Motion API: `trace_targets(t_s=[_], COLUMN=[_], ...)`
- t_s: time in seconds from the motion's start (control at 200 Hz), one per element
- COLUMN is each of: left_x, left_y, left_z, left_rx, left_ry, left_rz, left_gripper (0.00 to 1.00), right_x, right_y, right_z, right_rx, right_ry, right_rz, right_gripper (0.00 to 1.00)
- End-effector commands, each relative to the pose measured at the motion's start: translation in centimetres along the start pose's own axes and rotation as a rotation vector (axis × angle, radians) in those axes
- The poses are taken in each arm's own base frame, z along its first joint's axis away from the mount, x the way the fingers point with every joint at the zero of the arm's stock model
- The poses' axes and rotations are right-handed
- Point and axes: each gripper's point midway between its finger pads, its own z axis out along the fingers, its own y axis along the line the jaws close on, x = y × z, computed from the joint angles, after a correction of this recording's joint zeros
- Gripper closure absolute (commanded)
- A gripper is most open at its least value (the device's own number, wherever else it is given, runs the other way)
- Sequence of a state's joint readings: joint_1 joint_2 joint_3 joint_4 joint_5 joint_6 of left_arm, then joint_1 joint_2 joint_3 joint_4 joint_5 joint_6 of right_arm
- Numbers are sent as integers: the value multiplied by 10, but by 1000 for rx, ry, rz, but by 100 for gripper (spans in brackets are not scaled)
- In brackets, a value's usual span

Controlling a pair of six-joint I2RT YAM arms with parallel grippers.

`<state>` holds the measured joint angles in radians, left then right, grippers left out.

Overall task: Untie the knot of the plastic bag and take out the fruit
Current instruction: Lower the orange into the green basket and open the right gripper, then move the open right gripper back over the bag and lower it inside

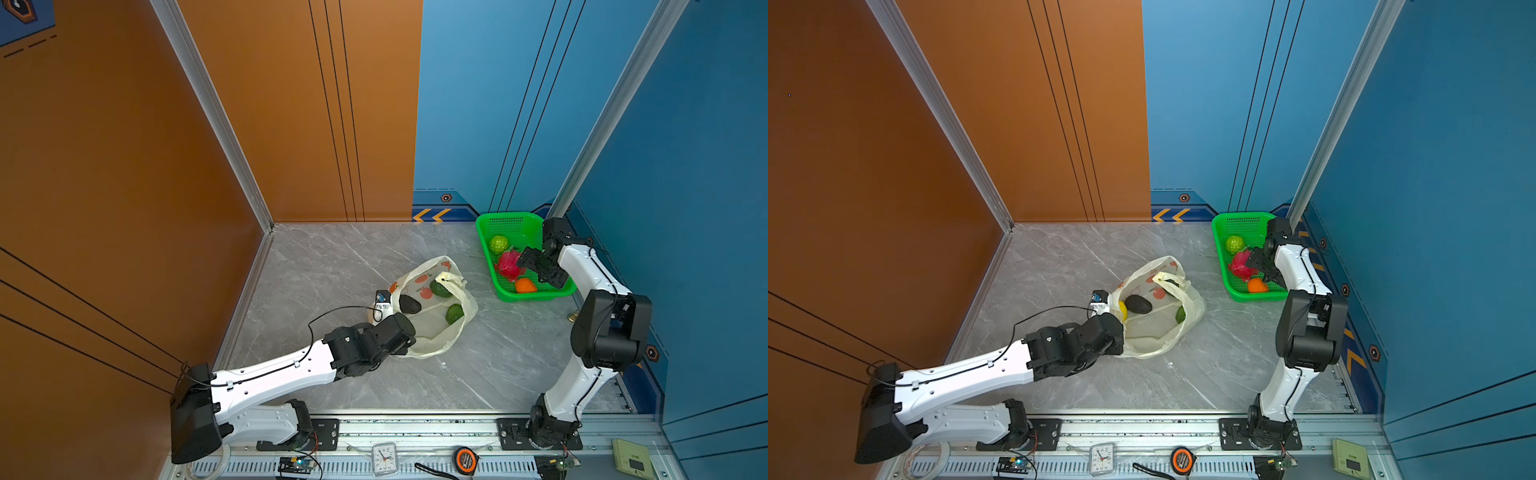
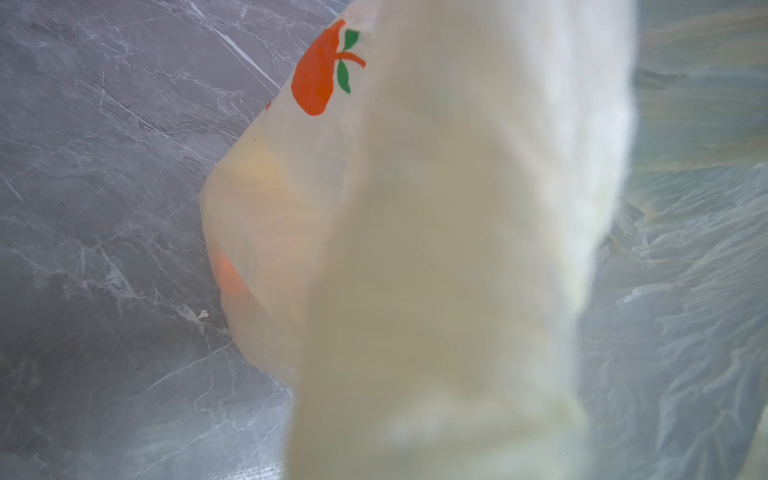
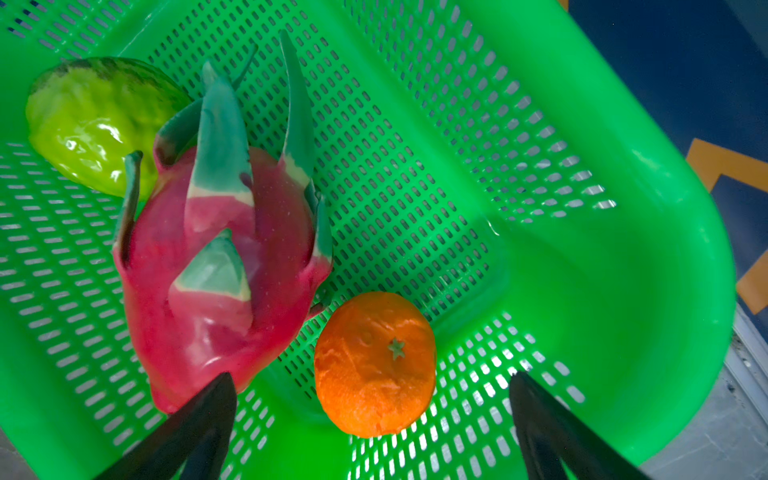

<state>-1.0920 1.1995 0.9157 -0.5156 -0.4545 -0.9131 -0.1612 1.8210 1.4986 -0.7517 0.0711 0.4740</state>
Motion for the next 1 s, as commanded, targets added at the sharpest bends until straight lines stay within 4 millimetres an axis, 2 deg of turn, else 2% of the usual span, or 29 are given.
trace_targets(t_s=[0.0, 0.11, 0.285, 0.436, 0.546, 0.586, 0.686, 0.816, 0.921, 0.936, 0.996], left_x=[-7, -7, -8, -11, -12, -13, -15, -16, -17, -17, -18], left_y=[-4, -4, -4, -5, -7, -8, -10, -13, -15, -15, -15], left_z=[-5, -5, -6, -8, -10, -11, -13, -16, -18, -18, -19], left_rx=[-11, -11, -12, -6, 4, 8, 20, 34, 44, 44, 47], left_ry=[-23, -25, -33, -40, -46, -47, -54, -61, -69, -70, -75], left_rz=[0, 2, 3, 7, 20, 26, 34, 42, 50, 52, 55], left_gripper=[100, 100, 100, 100, 100, 100, 100, 100, 100, 100, 100], right_x=[-4, 7, 39, 77, 115, 121, 145, 172, 193, 204, 219], right_y=[11, 36, 85, 123, 157, 170, 197, 227, 250, 254, 262], right_z=[-32, -60, -138, -198, -237, -260, -297, -324, -331, -335, -334], right_rx=[-70, -170, -345, -460, -543, -589, -664, -737, -773, -785, -785], right_ry=[-11, 15, -12, -8, 20, 0, -15, -7, 27, 39, 64], right_rz=[-14, -62, -190, -297, -399, -424, -482, -534, -566, -589, -610], right_gripper=[0, 0, 0, 0, 0, 0, 0, 0, 0, 0, 2])
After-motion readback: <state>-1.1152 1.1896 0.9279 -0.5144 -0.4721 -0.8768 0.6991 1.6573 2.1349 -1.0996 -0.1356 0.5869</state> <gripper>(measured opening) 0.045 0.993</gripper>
